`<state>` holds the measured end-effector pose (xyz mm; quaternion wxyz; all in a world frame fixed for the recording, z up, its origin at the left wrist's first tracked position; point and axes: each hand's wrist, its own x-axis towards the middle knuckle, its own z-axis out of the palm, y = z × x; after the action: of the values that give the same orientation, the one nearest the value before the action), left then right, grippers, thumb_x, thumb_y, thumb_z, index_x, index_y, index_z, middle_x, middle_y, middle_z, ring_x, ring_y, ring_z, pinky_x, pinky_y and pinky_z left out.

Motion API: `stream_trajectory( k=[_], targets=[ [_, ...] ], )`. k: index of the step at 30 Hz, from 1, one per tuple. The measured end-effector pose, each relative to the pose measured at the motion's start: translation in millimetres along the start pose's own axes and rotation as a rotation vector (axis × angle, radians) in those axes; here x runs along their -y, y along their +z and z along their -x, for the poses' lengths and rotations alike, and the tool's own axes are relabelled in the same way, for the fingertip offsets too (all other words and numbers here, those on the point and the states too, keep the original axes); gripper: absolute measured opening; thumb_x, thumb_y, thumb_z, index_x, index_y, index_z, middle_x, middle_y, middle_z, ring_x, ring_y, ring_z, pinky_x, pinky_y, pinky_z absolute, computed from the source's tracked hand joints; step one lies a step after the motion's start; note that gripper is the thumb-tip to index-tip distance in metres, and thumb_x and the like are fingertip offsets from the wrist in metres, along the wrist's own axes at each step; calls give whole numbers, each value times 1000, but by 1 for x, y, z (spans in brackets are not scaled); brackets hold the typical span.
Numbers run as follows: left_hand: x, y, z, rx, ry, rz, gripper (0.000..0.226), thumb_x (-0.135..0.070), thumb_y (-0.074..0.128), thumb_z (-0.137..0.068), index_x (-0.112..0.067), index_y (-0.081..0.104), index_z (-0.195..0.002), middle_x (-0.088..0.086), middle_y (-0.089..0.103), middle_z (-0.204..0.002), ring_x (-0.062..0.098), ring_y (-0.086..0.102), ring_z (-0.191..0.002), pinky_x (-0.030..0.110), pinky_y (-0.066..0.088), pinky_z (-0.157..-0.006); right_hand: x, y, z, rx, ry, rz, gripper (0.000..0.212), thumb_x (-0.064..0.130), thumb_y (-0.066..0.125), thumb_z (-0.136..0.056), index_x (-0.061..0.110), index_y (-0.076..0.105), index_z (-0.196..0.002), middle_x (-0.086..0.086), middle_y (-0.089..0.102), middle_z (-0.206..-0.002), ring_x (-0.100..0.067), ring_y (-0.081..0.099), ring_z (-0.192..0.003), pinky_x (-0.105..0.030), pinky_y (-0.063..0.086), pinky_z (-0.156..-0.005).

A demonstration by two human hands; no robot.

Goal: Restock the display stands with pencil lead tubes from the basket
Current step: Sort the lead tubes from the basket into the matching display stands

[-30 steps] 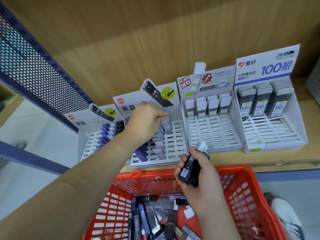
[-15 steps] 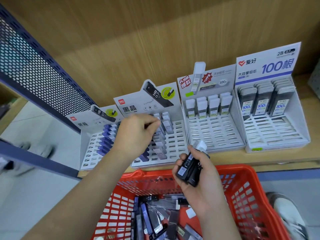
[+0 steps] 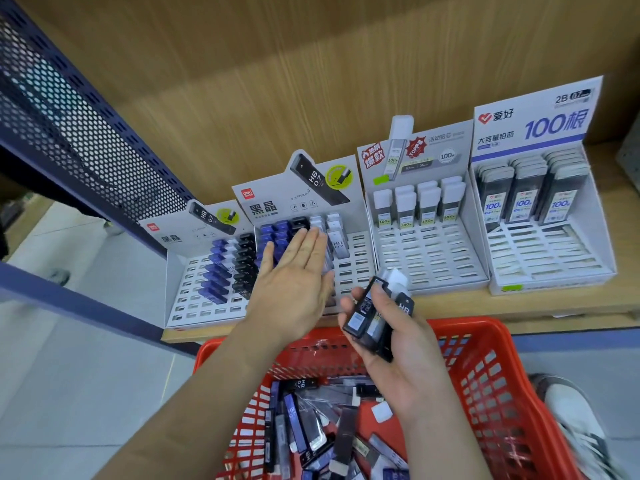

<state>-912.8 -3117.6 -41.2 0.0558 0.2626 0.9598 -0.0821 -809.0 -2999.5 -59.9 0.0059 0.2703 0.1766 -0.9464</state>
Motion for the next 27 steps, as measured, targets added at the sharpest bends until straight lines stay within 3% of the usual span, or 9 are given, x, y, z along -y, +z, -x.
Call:
stream_trajectory(
  k=[5,9,12,15,17,19,21,24,27],
  targets=[
    [7,-3,8,22,36,-9,61,-52,11,-99,-30,-17,-149,-15,-20,-157,6,-22,-143,50,-13,-116,2,0,0,-102,-69,106,40,18,75,-73,9,67,-112,-8,75,-84,-16,73,-72,-31,55,-63],
    [11,1,13,13,64,55,61,-59,15,-96,-45,-22,-143,-14,-21,-157,8,-25,-142,52,-13,-115,1,0,0,-124,-101,159,27,20,76,-76,16,70,-103,0,76,-82,-10,72,-69,-28,51,-60],
    [8,-6,22,-130,94,366,52,-55,29,-98,-48,14,-147,-13,4,-159,8,-6,-147,39,0,-119,-1,1,1,-93,-106,179,25,19,76,-78,16,70,-102,0,77,-86,-10,72,-70,-25,51,-57],
    [-3,-22,44,-163,-3,929,36,-47,50,-91,-35,60,-124,-10,60,-123,7,52,-117,28,42,-102,-1,2,1,-50,-111,204,14,14,73,-83,17,71,-97,-3,76,-90,-12,72,-74,-25,52,-57],
    [-14,-29,58,-15,-62,1136,34,-45,61,-82,-35,61,-114,-4,68,-90,14,64,-85,33,53,-81,-2,5,2,-7,-126,209,10,9,70,-84,16,71,-91,-6,76,-89,-17,72,-75,-27,53,-57],
    [-22,-29,68,34,-91,1216,34,-33,72,-80,-33,57,-110,4,70,-78,15,61,-66,28,50,-65,-6,8,2,13,-130,222,13,7,68,-85,18,73,-86,-8,75,-87,-20,71,-74,-30,54,-58],
    [-22,-29,74,-17,-127,1263,30,-21,75,-80,-28,60,-105,6,70,-75,12,58,-62,24,47,-63,-12,10,1,10,-137,261,15,6,67,-88,19,74,-89,-8,75,-91,-23,72,-82,-35,55,-65],
    [-18,-30,87,-35,-126,1225,41,-29,82,-69,-31,62,-104,0,67,-76,11,61,-70,20,50,-71,-22,16,1,-5,-141,299,21,5,68,-88,9,71,-108,-12,74,-104,-32,70,-102,-51,56,-88],
    [-13,-27,97,-137,-165,1082,43,-23,86,-67,-36,61,-100,-8,64,-76,6,60,-72,15,48,-70,-31,23,2,-1,-106,325,18,2,66,-88,14,75,-99,-11,76,-102,-35,70,-101,-59,52,-92]
  ],
)
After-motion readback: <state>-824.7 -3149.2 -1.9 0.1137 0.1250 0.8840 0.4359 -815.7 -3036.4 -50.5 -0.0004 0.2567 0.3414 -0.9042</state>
